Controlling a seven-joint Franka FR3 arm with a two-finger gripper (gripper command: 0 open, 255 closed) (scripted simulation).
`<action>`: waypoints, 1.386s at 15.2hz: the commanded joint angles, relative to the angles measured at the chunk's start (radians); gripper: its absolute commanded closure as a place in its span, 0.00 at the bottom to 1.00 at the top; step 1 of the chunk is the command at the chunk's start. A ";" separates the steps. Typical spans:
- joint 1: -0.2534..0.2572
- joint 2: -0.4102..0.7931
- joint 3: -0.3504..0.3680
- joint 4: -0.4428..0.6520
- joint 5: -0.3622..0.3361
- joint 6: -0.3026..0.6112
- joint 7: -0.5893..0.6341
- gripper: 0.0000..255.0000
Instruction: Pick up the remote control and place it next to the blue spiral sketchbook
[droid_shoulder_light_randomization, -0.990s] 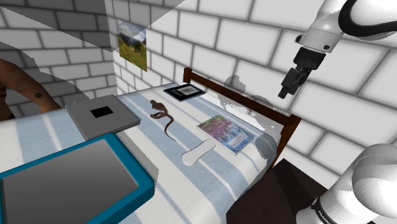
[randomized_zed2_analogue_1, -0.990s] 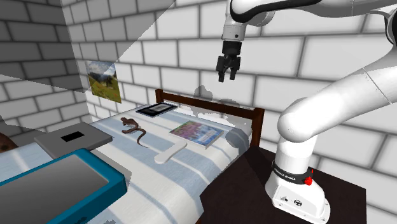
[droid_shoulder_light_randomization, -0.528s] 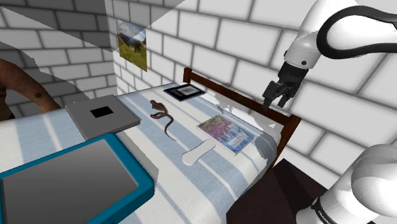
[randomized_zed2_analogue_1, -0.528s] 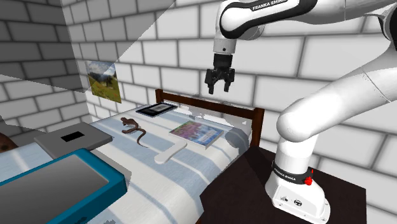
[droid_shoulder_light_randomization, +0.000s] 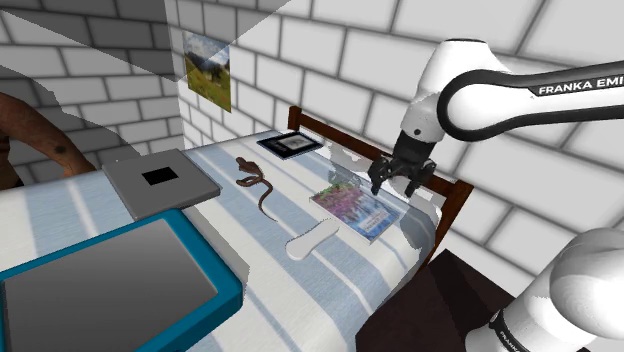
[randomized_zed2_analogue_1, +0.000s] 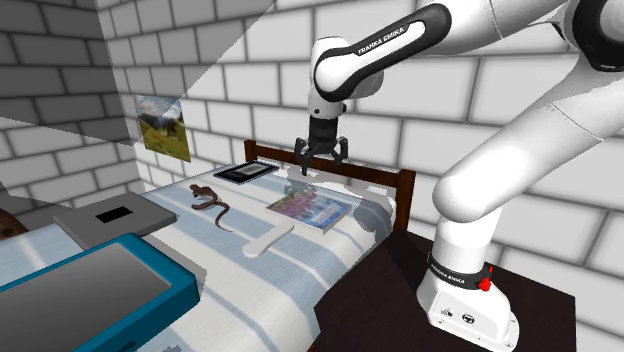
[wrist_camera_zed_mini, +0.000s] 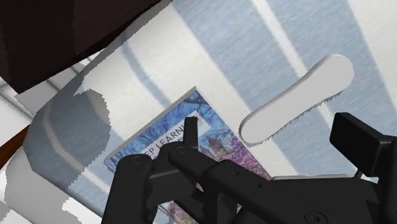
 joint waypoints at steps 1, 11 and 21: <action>-0.015 0.069 0.055 -0.001 0.019 0.073 0.112 0.00; -0.155 0.513 0.279 0.127 -0.101 0.368 0.701 0.00; -0.113 0.909 0.212 0.321 -0.413 0.498 1.230 0.00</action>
